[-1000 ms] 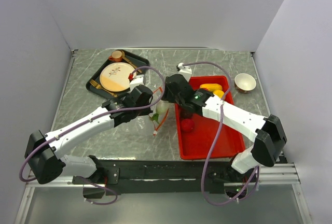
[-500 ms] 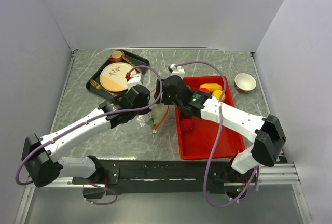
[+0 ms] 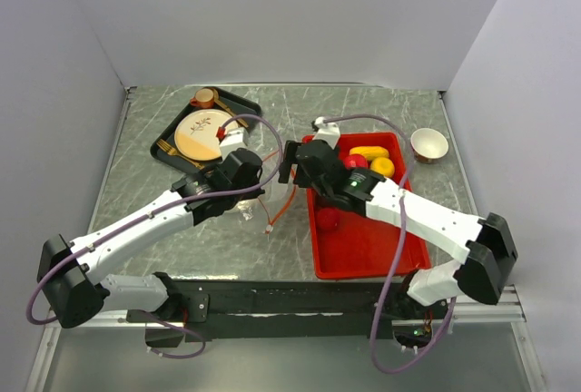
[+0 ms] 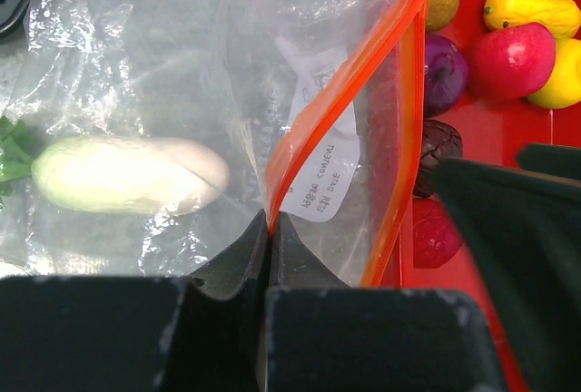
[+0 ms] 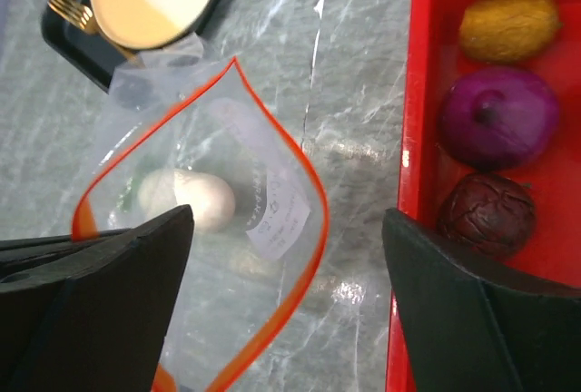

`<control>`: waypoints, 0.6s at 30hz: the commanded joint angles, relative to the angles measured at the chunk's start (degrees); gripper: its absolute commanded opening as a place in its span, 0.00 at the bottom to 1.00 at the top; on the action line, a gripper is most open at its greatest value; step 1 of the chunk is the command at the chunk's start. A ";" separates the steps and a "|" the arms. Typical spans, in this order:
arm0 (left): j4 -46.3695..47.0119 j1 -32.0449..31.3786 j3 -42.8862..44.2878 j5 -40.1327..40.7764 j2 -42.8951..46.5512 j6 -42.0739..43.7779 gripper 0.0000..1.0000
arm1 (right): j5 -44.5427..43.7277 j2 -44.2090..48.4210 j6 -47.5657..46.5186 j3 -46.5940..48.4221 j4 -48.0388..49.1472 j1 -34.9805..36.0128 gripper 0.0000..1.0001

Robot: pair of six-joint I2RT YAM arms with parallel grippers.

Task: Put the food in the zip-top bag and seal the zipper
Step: Place the fake vegetable in the zipper food storage bag.

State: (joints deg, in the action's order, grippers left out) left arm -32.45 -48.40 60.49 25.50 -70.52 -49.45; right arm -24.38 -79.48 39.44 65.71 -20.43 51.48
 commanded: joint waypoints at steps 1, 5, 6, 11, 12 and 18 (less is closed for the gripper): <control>-0.16 0.15 -0.20 2.01 1.26 -1.26 0.01 | -0.33 1.97 2.49 -0.32 -1.54 -1.12 0.82; -0.34 0.15 -0.02 2.19 0.91 -1.35 0.01 | 4.24 -0.75 2.66 0.03 -1.11 -1.30 0.77; -0.34 0.15 -0.02 2.10 0.91 -1.35 0.01 | 5.39 -1.72 2.75 0.46 -1.11 -1.73 0.77; -0.60 0.15 0.07 1.84 0.74 -0.91 0.01 | 6.36 -8.40 2.05 4.68 -1.29 -2.18 0.75; -0.77 0.15 0.15 2.10 0.74 -0.91 0.01 | 6.80 -8.93 1.43 5.04 -0.59 -2.44 0.75; -1.22 0.15 -0.55 2.10 1.44 -1.00 0.01 | 8.82 -14.38 -4.10 9.96 -0.85 -5.43 0.74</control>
State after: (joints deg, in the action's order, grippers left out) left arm -33.56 -48.40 60.31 26.50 -70.52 -50.28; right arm -16.12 -92.29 39.09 70.43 -22.31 48.14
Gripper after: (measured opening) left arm 0.038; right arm 0.748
